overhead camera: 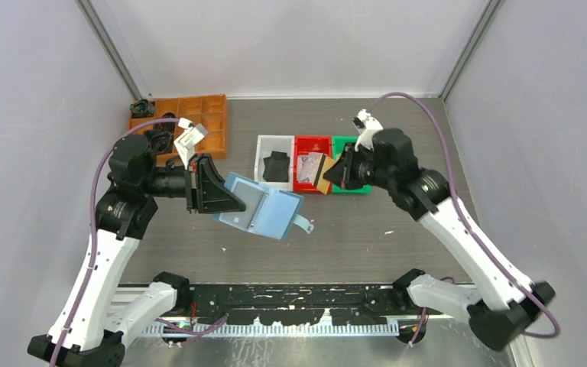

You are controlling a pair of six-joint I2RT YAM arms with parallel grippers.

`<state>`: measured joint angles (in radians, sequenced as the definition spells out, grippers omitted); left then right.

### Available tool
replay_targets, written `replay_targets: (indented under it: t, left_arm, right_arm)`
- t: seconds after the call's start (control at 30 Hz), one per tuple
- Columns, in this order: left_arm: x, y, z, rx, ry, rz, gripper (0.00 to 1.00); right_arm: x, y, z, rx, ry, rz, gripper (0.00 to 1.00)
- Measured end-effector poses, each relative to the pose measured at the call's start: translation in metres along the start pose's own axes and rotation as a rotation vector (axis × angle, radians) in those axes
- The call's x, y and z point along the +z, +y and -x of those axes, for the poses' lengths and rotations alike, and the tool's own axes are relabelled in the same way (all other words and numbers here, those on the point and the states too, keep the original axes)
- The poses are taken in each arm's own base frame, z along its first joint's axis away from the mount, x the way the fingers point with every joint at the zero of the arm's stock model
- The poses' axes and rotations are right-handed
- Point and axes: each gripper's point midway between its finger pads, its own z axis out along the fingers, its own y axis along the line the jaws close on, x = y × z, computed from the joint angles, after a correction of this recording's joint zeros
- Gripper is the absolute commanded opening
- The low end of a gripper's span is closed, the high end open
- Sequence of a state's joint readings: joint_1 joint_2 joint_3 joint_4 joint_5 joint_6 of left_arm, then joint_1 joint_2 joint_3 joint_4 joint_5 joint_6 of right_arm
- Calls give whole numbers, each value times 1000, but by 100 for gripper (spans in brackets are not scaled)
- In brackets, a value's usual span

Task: Take the credit cards out of the card holder
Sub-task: Place the credit card in the storage box.

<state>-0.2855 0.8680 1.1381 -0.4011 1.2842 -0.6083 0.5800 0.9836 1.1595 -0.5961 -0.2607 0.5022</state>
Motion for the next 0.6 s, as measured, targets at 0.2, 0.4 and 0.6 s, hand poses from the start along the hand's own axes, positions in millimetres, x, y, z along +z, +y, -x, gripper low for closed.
replay_targets:
  t: [0.2, 0.4, 0.6]
  left_arm:
    - [-2, -7, -3, 66, 18, -25, 0]
    - [-5, -11, -10, 106, 34, -33, 0]
    - [-6, -13, -14, 125, 40, -34, 0]
  right_arm:
    - [41, -96, -2, 24, 129, -325, 1]
    - [56, -169, 8, 6, 190, -556, 1]
    - [82, -212, 18, -36, 245, -664, 1]
